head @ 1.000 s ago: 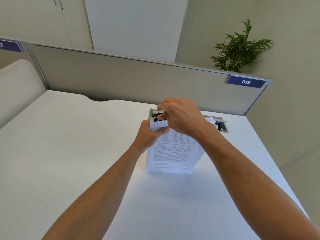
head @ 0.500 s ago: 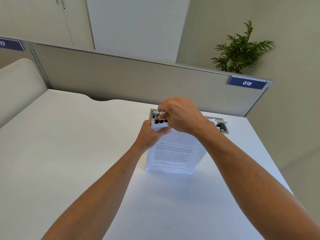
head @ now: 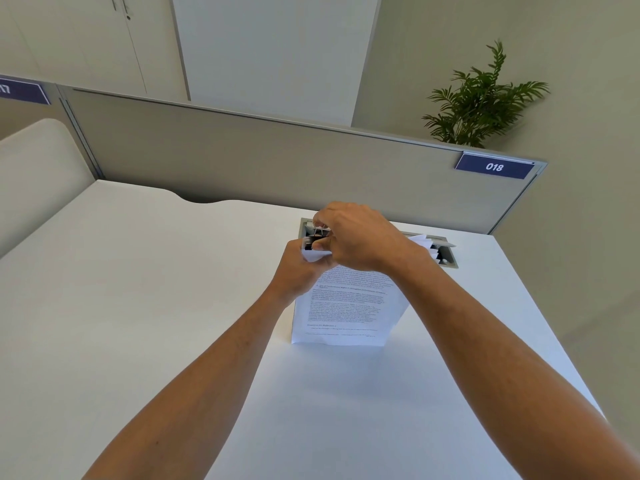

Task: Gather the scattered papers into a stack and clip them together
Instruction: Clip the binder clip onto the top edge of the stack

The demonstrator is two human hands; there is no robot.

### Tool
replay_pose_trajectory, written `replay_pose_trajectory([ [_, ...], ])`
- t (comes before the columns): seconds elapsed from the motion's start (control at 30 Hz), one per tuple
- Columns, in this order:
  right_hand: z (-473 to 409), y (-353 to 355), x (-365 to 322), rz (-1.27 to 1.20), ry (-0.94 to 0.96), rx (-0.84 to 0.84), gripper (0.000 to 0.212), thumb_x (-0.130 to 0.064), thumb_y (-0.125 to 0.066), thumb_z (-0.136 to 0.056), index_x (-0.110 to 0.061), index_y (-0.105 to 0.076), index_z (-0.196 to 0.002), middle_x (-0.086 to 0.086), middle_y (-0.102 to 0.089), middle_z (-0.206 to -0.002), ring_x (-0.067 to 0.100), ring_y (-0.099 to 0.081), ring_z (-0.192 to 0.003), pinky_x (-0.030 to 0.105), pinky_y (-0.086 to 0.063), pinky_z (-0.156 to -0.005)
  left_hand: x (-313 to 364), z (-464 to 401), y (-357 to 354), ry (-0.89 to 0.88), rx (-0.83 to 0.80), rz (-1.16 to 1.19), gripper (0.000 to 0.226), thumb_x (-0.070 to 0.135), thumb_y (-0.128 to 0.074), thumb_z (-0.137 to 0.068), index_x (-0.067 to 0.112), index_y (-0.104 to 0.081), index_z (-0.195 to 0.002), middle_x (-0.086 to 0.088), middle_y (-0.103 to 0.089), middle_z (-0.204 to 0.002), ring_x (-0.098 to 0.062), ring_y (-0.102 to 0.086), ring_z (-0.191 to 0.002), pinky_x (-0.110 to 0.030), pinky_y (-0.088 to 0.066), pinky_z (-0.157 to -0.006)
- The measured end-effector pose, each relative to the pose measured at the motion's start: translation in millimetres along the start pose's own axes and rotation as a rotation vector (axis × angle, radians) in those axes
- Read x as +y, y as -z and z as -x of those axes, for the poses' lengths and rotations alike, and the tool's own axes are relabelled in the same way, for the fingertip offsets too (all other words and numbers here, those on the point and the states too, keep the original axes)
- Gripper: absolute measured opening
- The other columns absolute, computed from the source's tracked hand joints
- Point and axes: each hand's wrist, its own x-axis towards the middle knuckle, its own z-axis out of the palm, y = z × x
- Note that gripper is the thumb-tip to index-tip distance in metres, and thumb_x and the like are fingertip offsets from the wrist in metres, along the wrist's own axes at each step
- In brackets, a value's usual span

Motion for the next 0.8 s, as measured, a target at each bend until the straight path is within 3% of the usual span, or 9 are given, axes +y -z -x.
replay_pose_trajectory([
  [0.1, 0, 0, 0, -0.032, -0.021, -0.020, 0.031, -0.037, -0.060, -0.094, -0.015, -0.061, -0.114, 0.004, -0.060, -0.113, 0.026, -0.056, -0.101, 0.038, -0.047, -0.083, 0, 0, -1, -0.014, -0.010, 0.002, 0.031, -0.001, -0.072, -0.082, 0.026, -0.061, -0.072, 0.024, -0.064, -0.057, 0.006, -0.058, -0.058, -0.003, -0.040, -0.056],
  [0.17, 2, 0, 4, -0.096, -0.014, -0.033, 0.037, -0.039, -0.061, -0.093, -0.014, -0.059, -0.120, 0.004, -0.059, -0.120, 0.027, -0.054, -0.109, 0.042, -0.047, -0.093, -2, -1, 0, -0.025, -0.021, 0.005, 0.032, -0.005, -0.069, -0.083, 0.024, -0.061, -0.073, 0.023, -0.063, -0.056, 0.005, -0.057, -0.056, -0.004, -0.039, -0.055],
  [0.27, 16, -4, 15, -0.257, 0.015, -0.017, 0.081, -0.040, -0.070, -0.087, -0.019, -0.028, -0.153, 0.002, -0.035, -0.155, 0.021, -0.033, -0.140, 0.031, -0.028, -0.113, -5, 2, 2, -0.030, -0.014, 0.020, 0.017, 0.001, -0.072, -0.082, 0.018, -0.069, -0.082, 0.017, -0.070, -0.070, 0.002, -0.062, -0.068, -0.011, -0.046, -0.066],
  [0.33, 26, -13, 27, -0.277, 0.015, 0.030, 0.103, -0.044, -0.077, -0.079, -0.025, -0.011, -0.157, 0.000, -0.021, -0.163, 0.019, -0.017, -0.149, 0.033, -0.017, -0.118, -12, 4, 3, -0.030, 0.002, 0.028, 0.018, 0.008, -0.074, -0.083, 0.012, -0.073, -0.100, 0.004, -0.075, -0.092, -0.007, -0.069, -0.086, -0.021, -0.052, -0.077],
  [0.4, 35, -27, 42, -0.235, -0.035, 0.083, 0.113, -0.052, -0.078, -0.073, -0.028, -0.006, -0.157, 0.000, -0.015, -0.165, 0.019, -0.005, -0.152, 0.041, -0.009, -0.123, -19, 9, 2, 0.012, 0.005, 0.047, 0.026, 0.009, -0.073, -0.084, 0.014, -0.071, -0.109, -0.001, -0.075, -0.103, -0.013, -0.071, -0.093, -0.022, -0.055, -0.078],
  [0.5, 54, -48, 63, -0.212, -0.172, 0.199, 0.116, -0.056, -0.078, -0.071, -0.028, -0.005, -0.157, 0.002, -0.009, -0.166, 0.020, 0.006, -0.153, 0.050, -0.001, -0.123, -26, 15, 0, 0.060, 0.012, 0.057, 0.026, 0.010, -0.073, -0.084, 0.020, -0.071, -0.107, 0.003, -0.075, -0.102, -0.011, -0.071, -0.091, -0.021, -0.054, -0.074],
  [0.6, 82, -69, 86, -0.331, -0.355, 0.424, 0.115, -0.047, -0.083, -0.070, -0.026, -0.010, -0.156, 0.004, -0.012, -0.165, 0.023, 0.000, -0.153, 0.049, -0.004, -0.123, -28, 19, 0, 0.099, 0.001, 0.090, 0.024, 0.011, -0.073, -0.084, 0.021, -0.070, -0.105, 0.007, -0.075, -0.101, -0.009, -0.071, -0.090, -0.019, -0.054, -0.072],
  [0.67, 99, -88, 102, -0.559, -0.490, 0.566, 0.114, -0.039, -0.086, -0.070, -0.026, -0.013, -0.156, 0.000, -0.015, -0.164, 0.020, -0.008, -0.152, 0.046, -0.012, -0.122, -29, 22, 2, 0.121, -0.001, 0.103, 0.024, 0.011, -0.074, -0.084, 0.019, -0.069, -0.106, 0.005, -0.074, -0.102, -0.010, -0.071, -0.091, -0.019, -0.054, -0.071],
  [0.8, 116, -139, 114, -1.284, -0.514, 0.363, 0.099, -0.026, -0.087, -0.068, -0.028, -0.029, -0.149, -0.004, -0.044, -0.151, 0.015, -0.043, -0.138, 0.047, -0.035, -0.116, -44, 32, -3, 0.209, -0.029, 0.137, 0.028, 0.010, -0.075, -0.082, 0.017, -0.070, -0.109, 0.001, -0.074, -0.106, -0.014, -0.071, -0.096, -0.023, -0.055, -0.076],
])
